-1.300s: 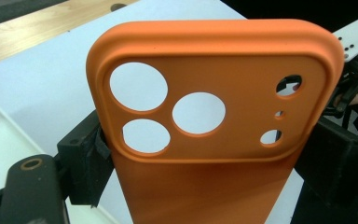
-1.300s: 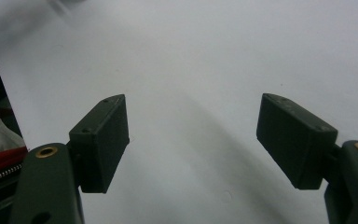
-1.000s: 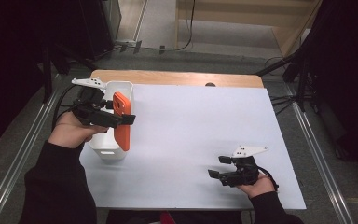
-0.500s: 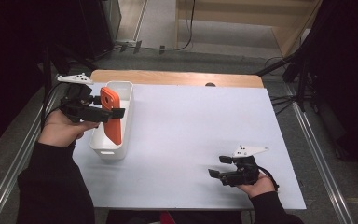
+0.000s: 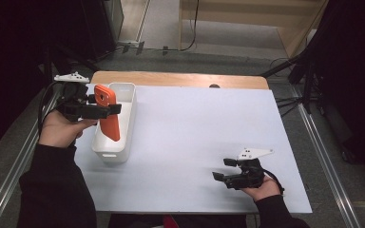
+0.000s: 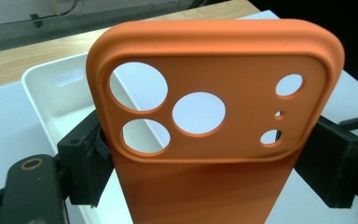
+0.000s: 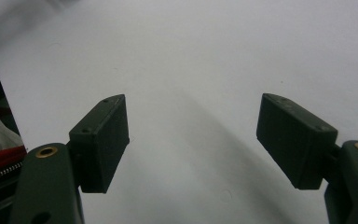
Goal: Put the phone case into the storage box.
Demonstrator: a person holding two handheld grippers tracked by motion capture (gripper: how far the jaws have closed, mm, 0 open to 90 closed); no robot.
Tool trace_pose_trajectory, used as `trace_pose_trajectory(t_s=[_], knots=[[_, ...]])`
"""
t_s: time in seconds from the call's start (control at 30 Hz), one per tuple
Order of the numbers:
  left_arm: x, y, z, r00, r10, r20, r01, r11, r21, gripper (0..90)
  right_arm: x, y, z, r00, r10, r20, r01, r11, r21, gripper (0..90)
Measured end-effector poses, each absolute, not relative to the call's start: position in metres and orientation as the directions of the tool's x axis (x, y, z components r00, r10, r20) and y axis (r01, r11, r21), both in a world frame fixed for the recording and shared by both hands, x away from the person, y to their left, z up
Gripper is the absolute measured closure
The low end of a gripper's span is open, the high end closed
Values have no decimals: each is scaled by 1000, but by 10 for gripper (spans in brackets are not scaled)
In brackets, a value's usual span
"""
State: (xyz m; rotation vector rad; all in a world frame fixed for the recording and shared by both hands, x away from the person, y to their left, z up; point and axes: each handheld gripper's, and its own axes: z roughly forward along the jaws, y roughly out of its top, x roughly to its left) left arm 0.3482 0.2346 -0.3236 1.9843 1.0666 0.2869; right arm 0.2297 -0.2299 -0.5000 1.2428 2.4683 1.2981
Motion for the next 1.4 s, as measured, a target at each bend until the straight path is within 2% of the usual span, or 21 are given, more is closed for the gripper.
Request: trace_pose_trajectory(t_s=[0.57,0.87,1.17,1.4], knots=[[361,226,-337,540,823,-177,585,-216,782,155,230,-230,-500,-663,696,274,621,307,722,238],[374,222,-341,469,867,-169,591,-165,790,156,231,-228,-499,-666,691,280,618,301,727,238],[393,216,-338,451,870,-200,596,-127,793,156,234,-228,-499,-669,688,282,614,296,732,238],[406,213,-334,443,876,-189,589,-126,798,155,235,-227,-498,-672,683,285,609,292,737,239]])
